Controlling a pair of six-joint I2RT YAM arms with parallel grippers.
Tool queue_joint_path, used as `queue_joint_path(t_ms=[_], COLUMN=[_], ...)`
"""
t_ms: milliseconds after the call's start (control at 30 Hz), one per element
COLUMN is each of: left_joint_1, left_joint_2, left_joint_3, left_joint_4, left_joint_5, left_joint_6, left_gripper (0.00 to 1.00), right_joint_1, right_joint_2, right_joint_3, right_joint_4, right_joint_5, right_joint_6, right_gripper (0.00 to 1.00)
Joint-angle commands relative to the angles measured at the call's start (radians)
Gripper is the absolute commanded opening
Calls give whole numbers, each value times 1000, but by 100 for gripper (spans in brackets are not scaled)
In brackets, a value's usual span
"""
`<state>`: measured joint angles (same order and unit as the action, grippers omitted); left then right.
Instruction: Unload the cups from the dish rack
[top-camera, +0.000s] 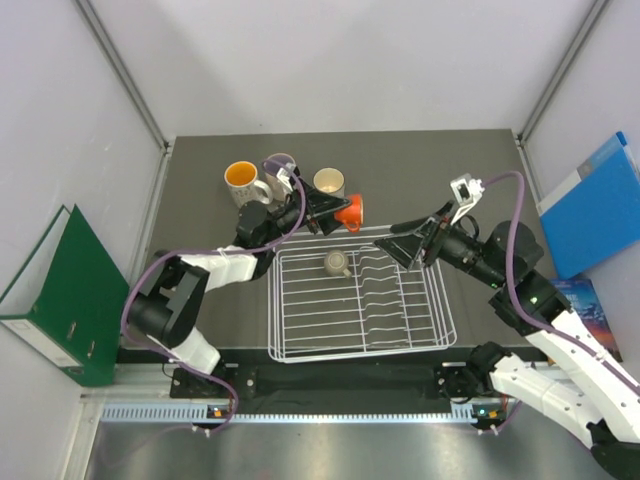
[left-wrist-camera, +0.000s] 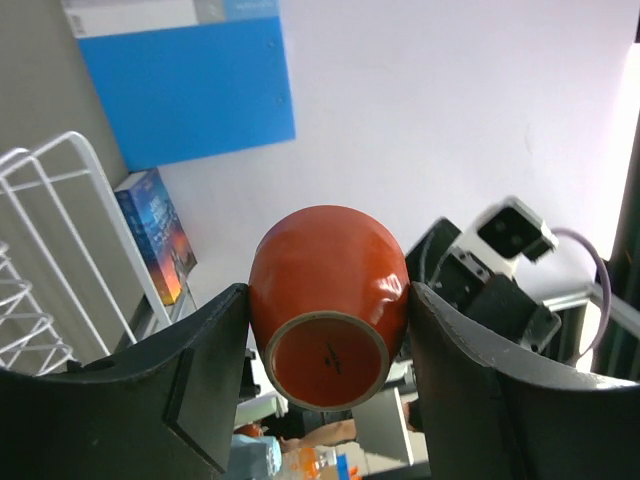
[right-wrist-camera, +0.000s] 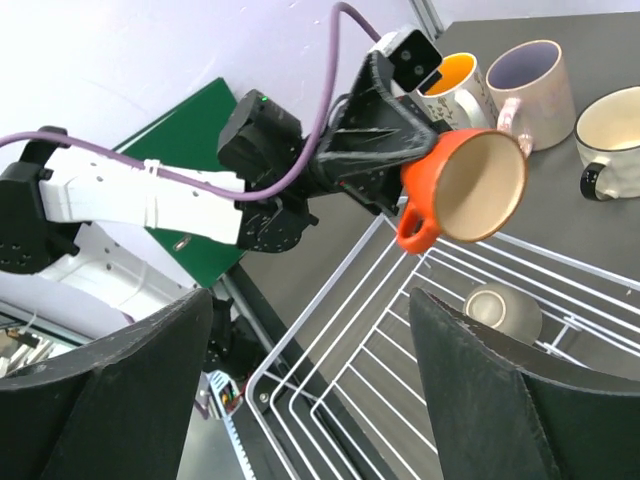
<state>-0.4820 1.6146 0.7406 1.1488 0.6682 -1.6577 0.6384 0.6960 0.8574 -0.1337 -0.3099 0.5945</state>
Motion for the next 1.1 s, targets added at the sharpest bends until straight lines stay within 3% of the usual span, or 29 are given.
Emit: queue_joint_path(t_ms=[0,100,367,700,933,1067], left_joint_1=[-15,-21,-73,-107,-119,-119], left_joint_2=[-74,-91,-177,-171,-137,-119], left_joint_3=[42,43,54,46,57,78], left_joint_4=[174,147,-56,-69,-47,-47], left_joint_5=[57,65,62,59,59,67], left_joint_6=[4,13,130,136,130,131], left_gripper=[0,0,0,0,0,0], right_joint_1=[-17,-19,-16,-17,-16,-16], right_joint_2=[33,77,178,232,270,275], right_joint_3=[28,28,55,66,54,45], right_joint_4=[66,72,108,187,226,218], right_joint_5=[-5,3,29,19,-46,-86], right_joint_6=[-4,-7,-24,-24,-2,2], right_gripper=[77,70,64,58,41,24])
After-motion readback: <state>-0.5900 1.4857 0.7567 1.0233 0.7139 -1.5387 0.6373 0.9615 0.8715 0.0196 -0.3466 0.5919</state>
